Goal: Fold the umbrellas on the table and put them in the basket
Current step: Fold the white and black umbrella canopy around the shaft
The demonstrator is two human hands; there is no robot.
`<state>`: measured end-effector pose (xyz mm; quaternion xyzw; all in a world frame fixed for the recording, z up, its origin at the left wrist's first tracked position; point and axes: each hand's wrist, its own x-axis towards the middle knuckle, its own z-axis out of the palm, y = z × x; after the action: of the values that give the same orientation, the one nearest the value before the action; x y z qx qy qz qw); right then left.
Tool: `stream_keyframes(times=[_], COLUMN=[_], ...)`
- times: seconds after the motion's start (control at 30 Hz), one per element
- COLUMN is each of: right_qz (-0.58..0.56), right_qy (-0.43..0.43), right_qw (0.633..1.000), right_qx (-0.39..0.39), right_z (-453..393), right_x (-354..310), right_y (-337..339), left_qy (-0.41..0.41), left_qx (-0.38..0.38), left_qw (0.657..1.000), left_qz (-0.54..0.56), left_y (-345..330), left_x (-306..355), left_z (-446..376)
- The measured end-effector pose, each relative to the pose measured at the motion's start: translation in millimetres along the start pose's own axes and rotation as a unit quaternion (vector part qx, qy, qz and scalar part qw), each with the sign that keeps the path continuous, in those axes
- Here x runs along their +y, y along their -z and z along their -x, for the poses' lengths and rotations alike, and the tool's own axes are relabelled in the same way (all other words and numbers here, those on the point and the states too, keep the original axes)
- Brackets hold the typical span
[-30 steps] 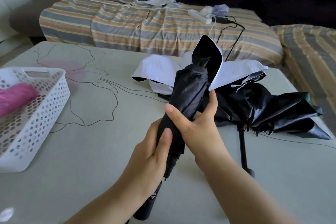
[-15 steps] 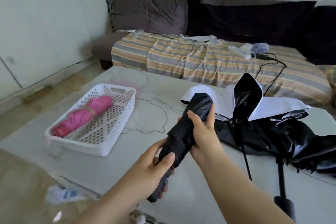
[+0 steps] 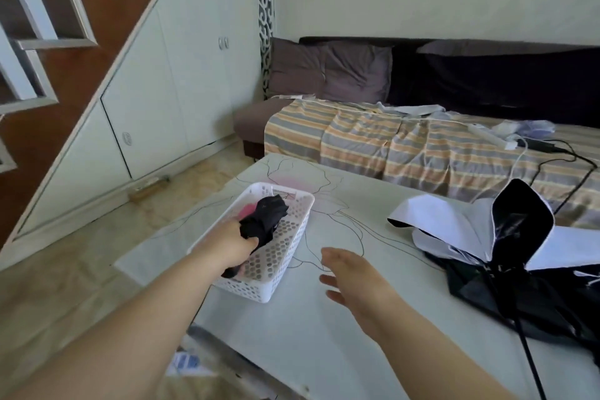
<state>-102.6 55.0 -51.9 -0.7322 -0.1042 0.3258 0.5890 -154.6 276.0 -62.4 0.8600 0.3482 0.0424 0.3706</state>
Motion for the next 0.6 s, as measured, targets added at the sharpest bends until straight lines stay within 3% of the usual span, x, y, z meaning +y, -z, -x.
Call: stream_keyframes(times=[0.1,0.33,0.5,0.6], right_qz=[0.029,0.024,-0.002,-0.019], right_qy=[0.006,-0.020,-0.043,-0.042], right_qw=[0.999,0.998,0.996,0.995], right_qx=[0.015,0.063,0.076,0.087], right_z=[11,32,39,41], right_x=[12,45,58,59], right_y=[18,57,71,80], left_qy=[-0.013,-0.028,-0.002,-0.036], left_qx=[-0.002,0.029,0.073,0.129], left_qw=[0.993,0.975,0.935,0.916], left_qz=[-0.115,-0.217,-0.346,-0.378], left_y=[-15,-42,-37,-38], left_x=[-1,-4,-4,11], left_z=[-14,-34,-30,-14])
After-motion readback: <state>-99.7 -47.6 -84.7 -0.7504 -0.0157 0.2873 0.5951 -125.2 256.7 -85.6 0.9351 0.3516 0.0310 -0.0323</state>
